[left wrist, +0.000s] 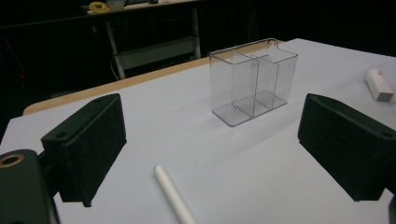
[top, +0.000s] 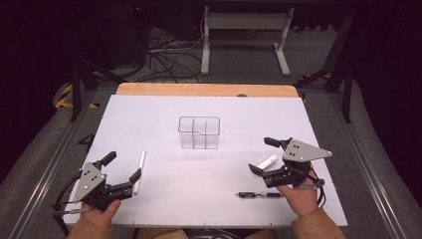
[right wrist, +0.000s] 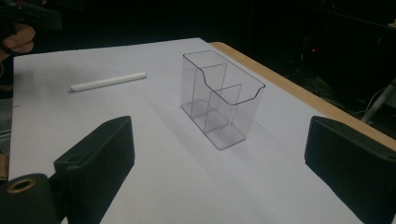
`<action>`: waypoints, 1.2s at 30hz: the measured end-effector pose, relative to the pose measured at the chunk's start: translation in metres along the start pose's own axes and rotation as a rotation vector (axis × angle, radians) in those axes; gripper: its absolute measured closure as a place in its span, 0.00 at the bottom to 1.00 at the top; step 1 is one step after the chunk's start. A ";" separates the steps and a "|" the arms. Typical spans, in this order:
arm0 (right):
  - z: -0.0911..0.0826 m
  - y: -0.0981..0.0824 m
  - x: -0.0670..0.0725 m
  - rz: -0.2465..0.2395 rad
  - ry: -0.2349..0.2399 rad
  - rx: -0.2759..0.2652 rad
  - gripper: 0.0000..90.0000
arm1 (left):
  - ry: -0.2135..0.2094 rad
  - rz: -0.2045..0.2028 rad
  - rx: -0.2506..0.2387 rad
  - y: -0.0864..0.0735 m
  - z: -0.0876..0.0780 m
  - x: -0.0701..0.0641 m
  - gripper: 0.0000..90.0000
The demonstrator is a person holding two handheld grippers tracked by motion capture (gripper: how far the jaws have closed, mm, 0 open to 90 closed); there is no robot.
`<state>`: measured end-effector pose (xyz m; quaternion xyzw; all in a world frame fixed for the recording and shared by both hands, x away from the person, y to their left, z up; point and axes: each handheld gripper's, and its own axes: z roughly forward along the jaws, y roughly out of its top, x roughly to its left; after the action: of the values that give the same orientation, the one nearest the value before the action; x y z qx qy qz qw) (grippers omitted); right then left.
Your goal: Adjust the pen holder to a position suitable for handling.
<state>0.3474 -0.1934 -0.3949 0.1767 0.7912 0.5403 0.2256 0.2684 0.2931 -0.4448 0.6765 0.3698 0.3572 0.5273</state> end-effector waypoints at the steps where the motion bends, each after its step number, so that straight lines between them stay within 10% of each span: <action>1: 0.001 0.001 0.000 0.003 0.005 0.004 0.10 | 0.000 0.000 0.000 0.000 0.000 0.000 0.10; 9: -0.001 0.015 -0.008 0.063 0.101 -0.004 0.16 | 0.002 0.002 0.010 -0.001 0.001 -0.001 0.10; 36: 0.081 0.052 -0.015 -0.117 0.166 0.269 0.31 | 0.005 0.014 0.025 -0.001 0.003 -0.002 0.11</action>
<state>0.4065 -0.1200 -0.3692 0.1138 0.8813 0.4281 0.1648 0.2699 0.2901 -0.4469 0.6847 0.3709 0.3579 0.5152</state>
